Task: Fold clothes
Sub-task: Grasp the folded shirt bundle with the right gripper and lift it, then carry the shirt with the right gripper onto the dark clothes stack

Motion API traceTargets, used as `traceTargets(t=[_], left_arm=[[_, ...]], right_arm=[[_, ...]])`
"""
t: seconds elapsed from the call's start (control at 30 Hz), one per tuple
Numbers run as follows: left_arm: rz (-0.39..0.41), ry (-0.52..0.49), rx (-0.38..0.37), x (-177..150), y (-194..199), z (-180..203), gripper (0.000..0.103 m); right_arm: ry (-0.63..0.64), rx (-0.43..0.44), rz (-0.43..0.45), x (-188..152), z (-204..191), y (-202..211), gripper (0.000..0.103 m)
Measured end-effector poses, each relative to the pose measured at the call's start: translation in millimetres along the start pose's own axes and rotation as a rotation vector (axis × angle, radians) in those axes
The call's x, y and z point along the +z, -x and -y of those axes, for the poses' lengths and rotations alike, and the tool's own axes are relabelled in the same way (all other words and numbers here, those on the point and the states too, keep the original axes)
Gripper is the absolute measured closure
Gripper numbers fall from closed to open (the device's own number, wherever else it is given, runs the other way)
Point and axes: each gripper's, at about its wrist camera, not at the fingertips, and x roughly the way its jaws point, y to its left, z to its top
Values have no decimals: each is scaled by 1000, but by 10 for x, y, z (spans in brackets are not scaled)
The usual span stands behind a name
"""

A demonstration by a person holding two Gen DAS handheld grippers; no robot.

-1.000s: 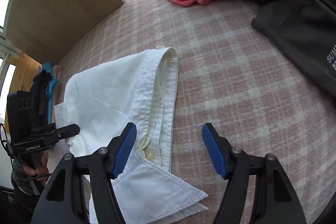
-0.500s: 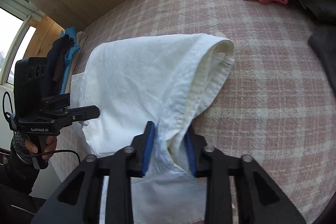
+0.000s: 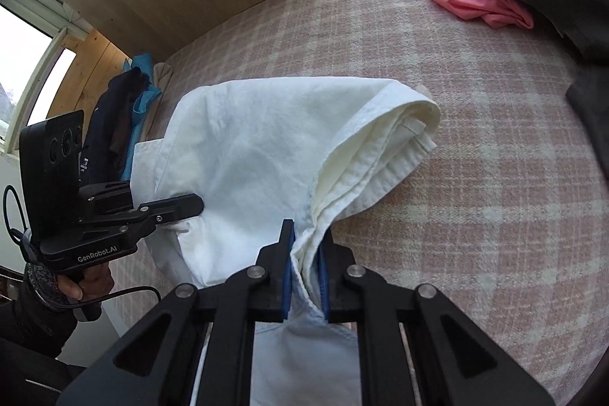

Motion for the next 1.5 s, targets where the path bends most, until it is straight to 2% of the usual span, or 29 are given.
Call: traceTargets(t=[0.2,0.33,0.47,0.67,0.83,1.0,1.13,1.3,1.5], left_arm=[[93,29,21,-97,428,-26,87],[178,47,48,-183,850,-89,87],[261,78,104,-338,1372,-272,87],[344,141,235,-621,2147,-832,87],[344,184,330,-731,2578,-1512,87],[323,218,396,-681,2726,-2182,87],[310,252,377,-612,2673,-2669,87],[263,258,338,-492,2375,-3170,86],[240,226,310,-329,2051,-3412,82]], right_arm=[[95,-6,46,97,-437,240,92],[208,5,73,181,-913,392,92],[295,50,85,333,-1546,255,92],[425,118,102,563,-2501,37,92],[514,158,101,773,-3276,-278,92],[542,143,58,998,-3798,-815,92],[534,124,20,1216,-3964,-1189,92],[518,74,-18,1324,-4000,-1535,92],[491,37,-49,1439,-3858,-1839,92]])
